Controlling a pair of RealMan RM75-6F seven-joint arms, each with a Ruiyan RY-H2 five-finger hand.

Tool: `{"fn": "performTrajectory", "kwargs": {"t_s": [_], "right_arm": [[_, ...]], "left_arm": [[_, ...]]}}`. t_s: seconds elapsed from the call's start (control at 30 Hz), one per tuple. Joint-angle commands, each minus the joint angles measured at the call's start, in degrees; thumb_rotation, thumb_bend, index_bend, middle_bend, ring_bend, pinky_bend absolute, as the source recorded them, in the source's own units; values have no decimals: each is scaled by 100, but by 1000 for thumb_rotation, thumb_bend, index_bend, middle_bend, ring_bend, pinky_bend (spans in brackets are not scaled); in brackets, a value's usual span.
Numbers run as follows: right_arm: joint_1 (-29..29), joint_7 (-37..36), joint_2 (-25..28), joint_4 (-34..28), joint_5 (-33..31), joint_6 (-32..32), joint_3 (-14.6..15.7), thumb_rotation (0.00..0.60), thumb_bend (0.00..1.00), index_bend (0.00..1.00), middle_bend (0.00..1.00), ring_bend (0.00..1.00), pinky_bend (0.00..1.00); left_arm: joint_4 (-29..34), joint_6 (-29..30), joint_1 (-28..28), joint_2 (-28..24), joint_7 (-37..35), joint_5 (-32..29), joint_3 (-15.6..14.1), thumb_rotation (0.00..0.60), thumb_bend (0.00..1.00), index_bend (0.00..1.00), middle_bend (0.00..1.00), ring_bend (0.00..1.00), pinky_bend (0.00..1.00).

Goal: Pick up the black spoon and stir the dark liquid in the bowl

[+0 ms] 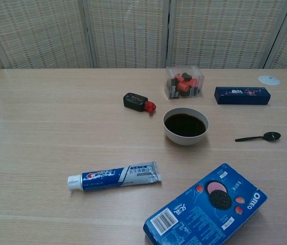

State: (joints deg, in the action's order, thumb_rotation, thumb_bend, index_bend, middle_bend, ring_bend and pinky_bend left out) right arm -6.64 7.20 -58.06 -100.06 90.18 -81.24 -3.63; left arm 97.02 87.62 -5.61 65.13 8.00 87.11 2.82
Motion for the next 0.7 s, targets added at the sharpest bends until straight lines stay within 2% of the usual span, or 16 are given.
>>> {"fn": "performTrajectory", "kwargs": {"t_s": [0.03,0.17,0.27,0.43,0.7], "right_arm": [[-320,338,35,-51,-77,406,-122,600,339,181,616,695,831],[-730,796,-89,52,-143,862,-261,600,323,312,823,900,995],[-983,915,-279,194,-275,1169,-337,600,321,373,925,992,1000],[-1327,1543,-602,505,-497,1520,-432,600,322,444,993,1000,1000],[-1754,2405,-1152,894,-945,2043,-427,600,329,456,1000,1000,1000]], "left_arm": [[-13,23,11,2,-19,11,1,600,260,0,0,0,0],[-44,49,37,11,-57,11,-4,600,260,0,0,0,0],[-71,38,54,19,-97,0,-23,600,260,0,0,0,0],[-120,57,84,26,-143,-10,-31,600,261,0,0,0,0],[-184,87,133,39,-235,-5,-52,600,260,0,0,0,0]]}}
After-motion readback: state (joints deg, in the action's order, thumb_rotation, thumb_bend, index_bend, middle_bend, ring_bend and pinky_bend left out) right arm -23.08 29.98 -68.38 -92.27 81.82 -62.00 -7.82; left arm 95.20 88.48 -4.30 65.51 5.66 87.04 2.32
